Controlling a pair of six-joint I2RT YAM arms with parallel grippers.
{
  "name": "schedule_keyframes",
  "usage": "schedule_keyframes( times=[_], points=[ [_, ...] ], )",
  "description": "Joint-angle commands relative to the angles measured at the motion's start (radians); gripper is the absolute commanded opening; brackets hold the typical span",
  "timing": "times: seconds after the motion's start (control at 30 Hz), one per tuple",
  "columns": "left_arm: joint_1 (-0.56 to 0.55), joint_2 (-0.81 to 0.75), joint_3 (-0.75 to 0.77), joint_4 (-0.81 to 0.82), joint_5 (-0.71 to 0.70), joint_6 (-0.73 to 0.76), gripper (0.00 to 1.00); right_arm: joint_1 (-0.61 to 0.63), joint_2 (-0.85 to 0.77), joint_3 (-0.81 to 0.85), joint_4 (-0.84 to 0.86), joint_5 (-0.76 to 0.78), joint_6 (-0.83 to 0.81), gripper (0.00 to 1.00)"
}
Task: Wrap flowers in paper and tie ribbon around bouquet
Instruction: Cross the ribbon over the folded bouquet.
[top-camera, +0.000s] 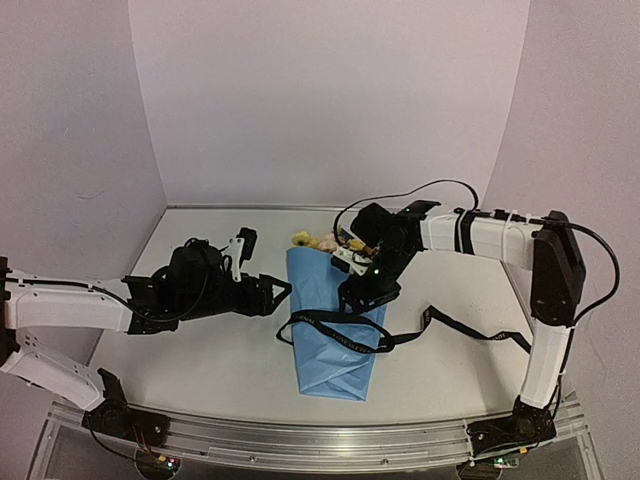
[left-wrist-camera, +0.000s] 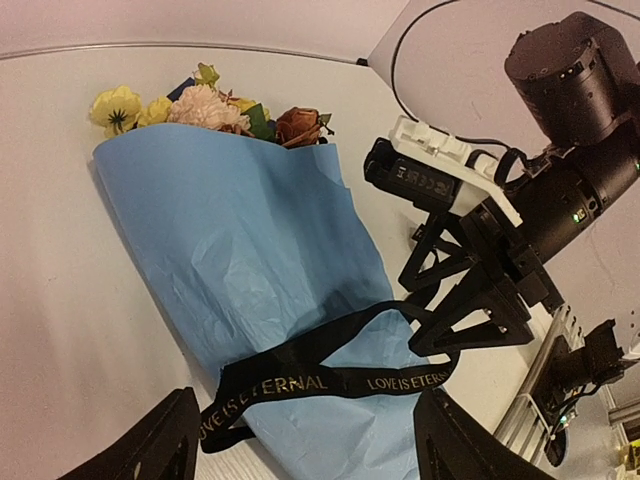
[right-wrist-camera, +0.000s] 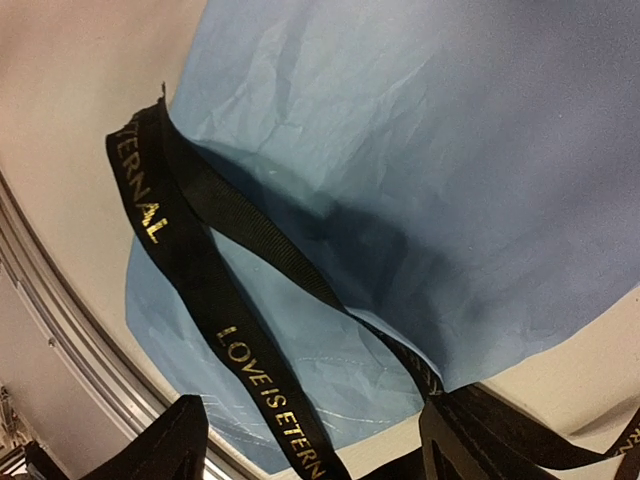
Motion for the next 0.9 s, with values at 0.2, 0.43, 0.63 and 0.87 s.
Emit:
schedule_keyframes(
  times=[0.2, 0.43, 0.63, 0.87],
  points=[
    [0.012, 0.013, 0.018, -0.014, 0.045, -0.052, 0.71, 0.034, 0.086, 0.105, -0.071, 0.161, -0.059, 0.70],
    [0.014, 0.029, 0.025, -0.018, 0.060, -0.058, 0.69, 0.037, 0.121, 0.132, -0.093, 0.172, -0.037, 0.53],
    [0.015, 0.043, 0.031, -0.028, 0.072, -0.056, 0.70, 0.038, 0.127, 0.142, -0.111, 0.159, -0.013, 0.24],
    [0.015, 0.120, 0.076, -0.066, 0.126, -0.020, 0.67, 0.037, 0.079, 0.134, -0.129, 0.238, 0.058, 0.00]
  ],
)
